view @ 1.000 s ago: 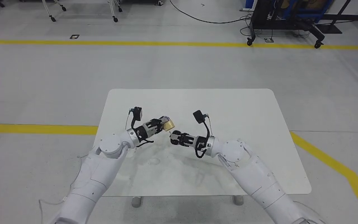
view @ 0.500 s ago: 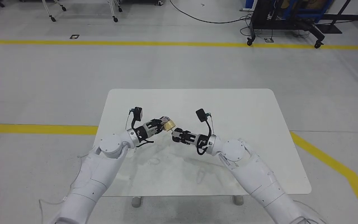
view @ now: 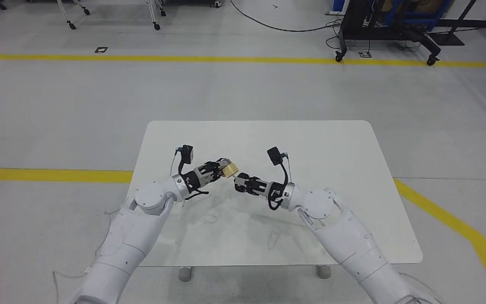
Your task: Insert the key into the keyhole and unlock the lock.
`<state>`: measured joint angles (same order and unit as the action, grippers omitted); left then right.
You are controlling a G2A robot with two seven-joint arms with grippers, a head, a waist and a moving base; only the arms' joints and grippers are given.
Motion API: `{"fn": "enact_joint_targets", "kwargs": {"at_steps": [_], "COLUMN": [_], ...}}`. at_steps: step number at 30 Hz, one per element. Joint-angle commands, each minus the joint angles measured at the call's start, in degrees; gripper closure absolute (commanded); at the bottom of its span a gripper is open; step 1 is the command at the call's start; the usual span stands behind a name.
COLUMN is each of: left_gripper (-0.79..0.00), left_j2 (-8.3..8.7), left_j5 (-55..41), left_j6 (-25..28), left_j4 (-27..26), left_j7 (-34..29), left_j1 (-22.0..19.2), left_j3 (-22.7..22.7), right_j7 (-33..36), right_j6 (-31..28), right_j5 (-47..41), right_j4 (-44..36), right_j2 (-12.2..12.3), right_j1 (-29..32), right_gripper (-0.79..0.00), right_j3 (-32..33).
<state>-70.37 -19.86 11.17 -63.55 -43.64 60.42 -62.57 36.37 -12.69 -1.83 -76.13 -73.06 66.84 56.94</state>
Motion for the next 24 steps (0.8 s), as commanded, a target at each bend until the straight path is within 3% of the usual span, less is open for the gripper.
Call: {"fn": "enact_joint_targets", "kwargs": {"at_steps": [1, 24], "left_gripper": [0.000, 0.000], "left_j2": [-0.01, -0.11], "left_j5": [0.0, 1.5], "left_j6": [0.0, 0.5], "left_j4": [-0.1, -0.5], "left_j7": [0.0, -0.9], "left_j1": [0.1, 0.2], "left_j3": [-0.1, 0.0], "right_j7": [0.2, 0.1], "right_j6": [0.0, 0.3], "right_j5": [-0.1, -1.4], "right_j4": [-0.2, 0.8], "right_j2": [0.0, -0.3], "right_j1": [0.2, -0.4], "right_gripper": [0.000, 0.000], "right_j3": [0.2, 0.0]}}
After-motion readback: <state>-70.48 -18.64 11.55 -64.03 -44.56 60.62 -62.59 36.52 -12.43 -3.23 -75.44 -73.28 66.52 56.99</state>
